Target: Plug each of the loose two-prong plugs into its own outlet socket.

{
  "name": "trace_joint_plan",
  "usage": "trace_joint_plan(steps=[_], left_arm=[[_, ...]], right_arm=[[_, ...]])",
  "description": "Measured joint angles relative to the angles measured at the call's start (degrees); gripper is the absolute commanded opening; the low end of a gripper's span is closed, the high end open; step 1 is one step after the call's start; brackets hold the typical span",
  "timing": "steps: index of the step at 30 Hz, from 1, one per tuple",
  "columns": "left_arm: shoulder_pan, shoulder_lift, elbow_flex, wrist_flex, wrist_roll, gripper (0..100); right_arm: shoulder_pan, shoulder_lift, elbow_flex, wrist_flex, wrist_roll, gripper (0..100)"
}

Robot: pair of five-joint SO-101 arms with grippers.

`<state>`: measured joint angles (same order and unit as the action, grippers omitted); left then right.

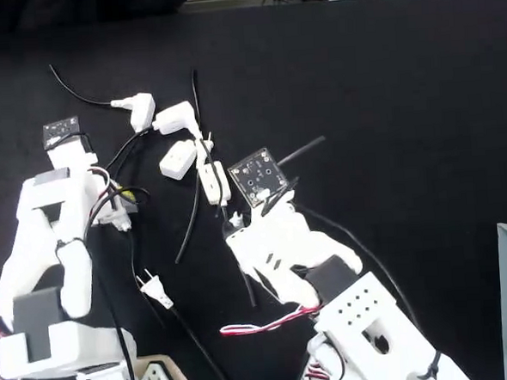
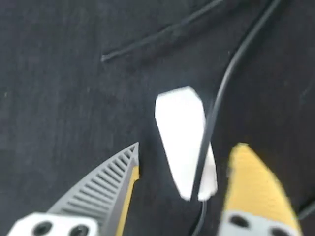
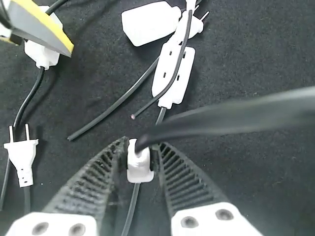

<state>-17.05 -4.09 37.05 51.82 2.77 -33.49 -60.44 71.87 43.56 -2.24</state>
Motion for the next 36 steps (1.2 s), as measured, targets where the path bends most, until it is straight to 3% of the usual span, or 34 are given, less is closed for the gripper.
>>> trace_joint_plan(steps=[2, 9, 11, 16, 23, 27, 29, 36], left_arm=[[0.0, 1.49, 0.0, -2.55, 0.18, 3], [0.0, 2.2, 0.0, -4.04, -0.26, 3], [0.0, 1.58, 0.0, -3.52, -3.43, 3], [0.0, -5.54, 0.0, 0.53, -16.18, 3], [0.0, -13.01, 0.09, 2.29, -40.97, 4], [2.64, -13.45, 4.13, -1.32, -52.75, 19], [4.48, -13.89, 7.74, -4.13, -53.63, 24], [6.24, -14.24, 13.71, -11.34, -50.81, 24]], right_arm=[[0.0, 0.0, 0.0, 0.0, 0.0, 1.2], [0.0, 0.0, 0.0, 0.0, 0.0, 1.2], [0.0, 0.0, 0.0, 0.0, 0.0, 1.2], [0.0, 0.0, 0.0, 0.0, 0.0, 1.2], [0.0, 0.0, 0.0, 0.0, 0.0, 1.2], [0.0, 0.0, 0.0, 0.0, 0.0, 1.2], [0.0, 0.0, 0.0, 0.0, 0.0, 1.2], [0.0, 0.0, 0.97, 0.0, 0.0, 1.2]])
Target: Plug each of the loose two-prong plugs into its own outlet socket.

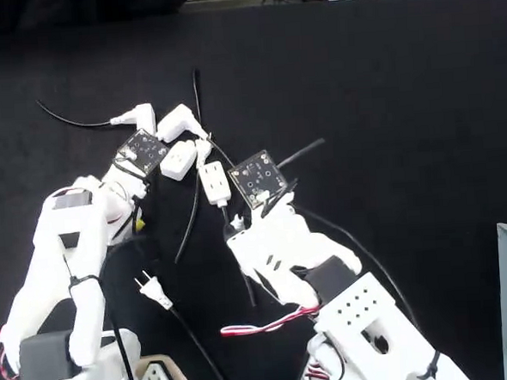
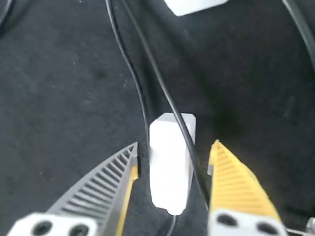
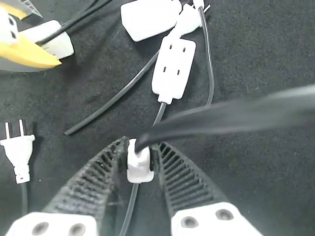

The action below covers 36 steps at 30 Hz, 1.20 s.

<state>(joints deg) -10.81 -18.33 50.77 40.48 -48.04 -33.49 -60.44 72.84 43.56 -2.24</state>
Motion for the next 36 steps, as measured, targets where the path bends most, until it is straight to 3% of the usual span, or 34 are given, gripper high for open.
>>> trace_joint_plan(steps=[17, 32, 36], left_arm=[[-5.45, -27.08, 0.09, 4.84, 7.3, 20], [-9.49, -1.76, -2.2, 1.05, 7.38, 20], [-8.18, -2.2, -2.64, 5.36, 7.65, 20]], right_arm=[[0.0, 0.0, 0.0, 0.0, 0.0, 1.2], [0.0, 0.0, 0.0, 0.0, 0.0, 1.2], [0.0, 0.0, 0.0, 0.0, 0.0, 1.2]])
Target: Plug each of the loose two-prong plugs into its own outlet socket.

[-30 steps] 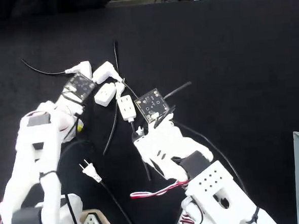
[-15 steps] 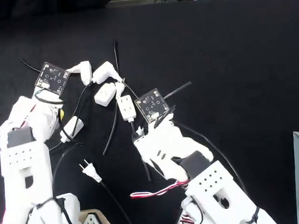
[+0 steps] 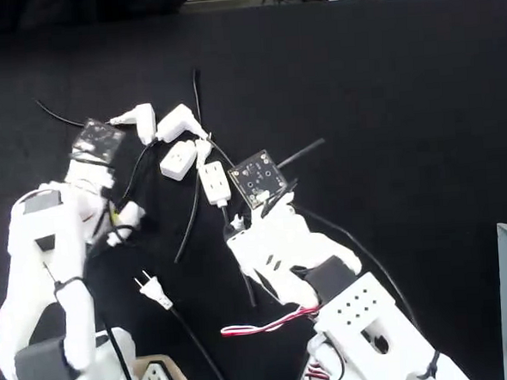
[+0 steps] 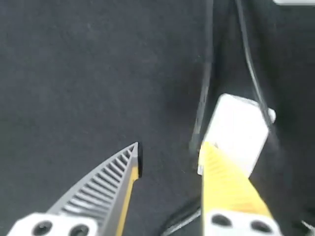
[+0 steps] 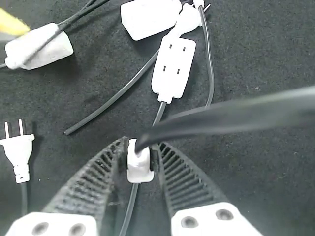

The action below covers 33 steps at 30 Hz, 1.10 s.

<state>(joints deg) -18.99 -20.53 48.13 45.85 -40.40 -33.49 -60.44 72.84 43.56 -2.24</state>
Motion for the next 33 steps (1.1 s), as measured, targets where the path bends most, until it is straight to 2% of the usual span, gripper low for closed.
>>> trace_joint_plan(steps=[5, 9, 15, 22, 29, 33], left_arm=[[6.95, -8.18, 0.7, 10.73, 0.0, 20], [12.66, -17.41, 5.36, 13.89, 0.0, 20], [11.78, -28.57, 7.82, 14.77, -0.18, 20], [6.86, -31.03, 12.84, 14.51, 0.0, 20], [6.42, -29.01, 22.77, 3.34, -0.18, 20], [6.42, -26.73, 23.12, 1.05, -0.18, 20]], right_arm=[[0.0, 0.0, 0.0, 0.0, 0.0, 1.2], [0.0, 0.0, 0.0, 0.0, 0.0, 1.2], [0.0, 0.18, 0.0, 0.0, 0.0, 1.3], [0.0, 0.18, 0.0, 0.53, 0.0, 1.3], [0.0, 0.18, 0.0, 0.53, 0.0, 1.3], [0.0, 0.18, 0.0, 0.53, 0.0, 1.3]])
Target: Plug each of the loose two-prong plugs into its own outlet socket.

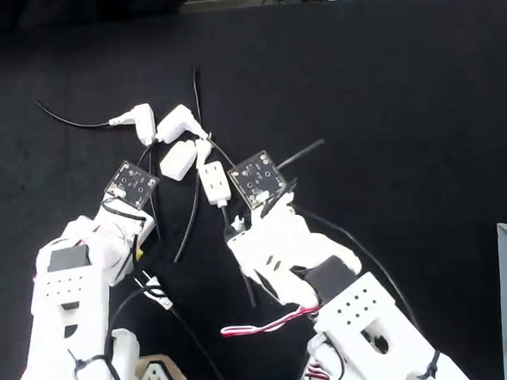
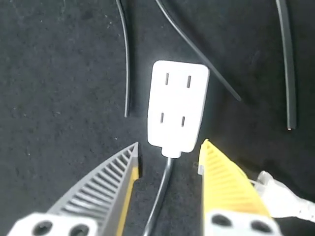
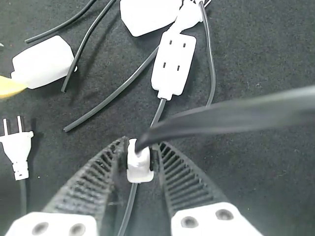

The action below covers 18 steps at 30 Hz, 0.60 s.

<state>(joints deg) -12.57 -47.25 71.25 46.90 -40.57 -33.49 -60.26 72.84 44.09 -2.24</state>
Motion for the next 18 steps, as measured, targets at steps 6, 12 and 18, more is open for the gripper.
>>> trace_joint_plan(steps=[6, 12, 18], left_arm=[[0.0, 5.1, -0.7, -1.49, 2.2, 20], [0.0, 12.48, -3.96, -2.29, 3.96, 20], [1.93, 17.32, -5.36, -2.9, 0.0, 15]], right_arm=[[0.0, 0.0, 0.0, 0.0, 0.0, 1.3], [0.0, 0.0, 0.0, 0.0, 0.0, 1.3], [0.0, 0.0, 0.0, 0.0, 0.0, 1.3]])
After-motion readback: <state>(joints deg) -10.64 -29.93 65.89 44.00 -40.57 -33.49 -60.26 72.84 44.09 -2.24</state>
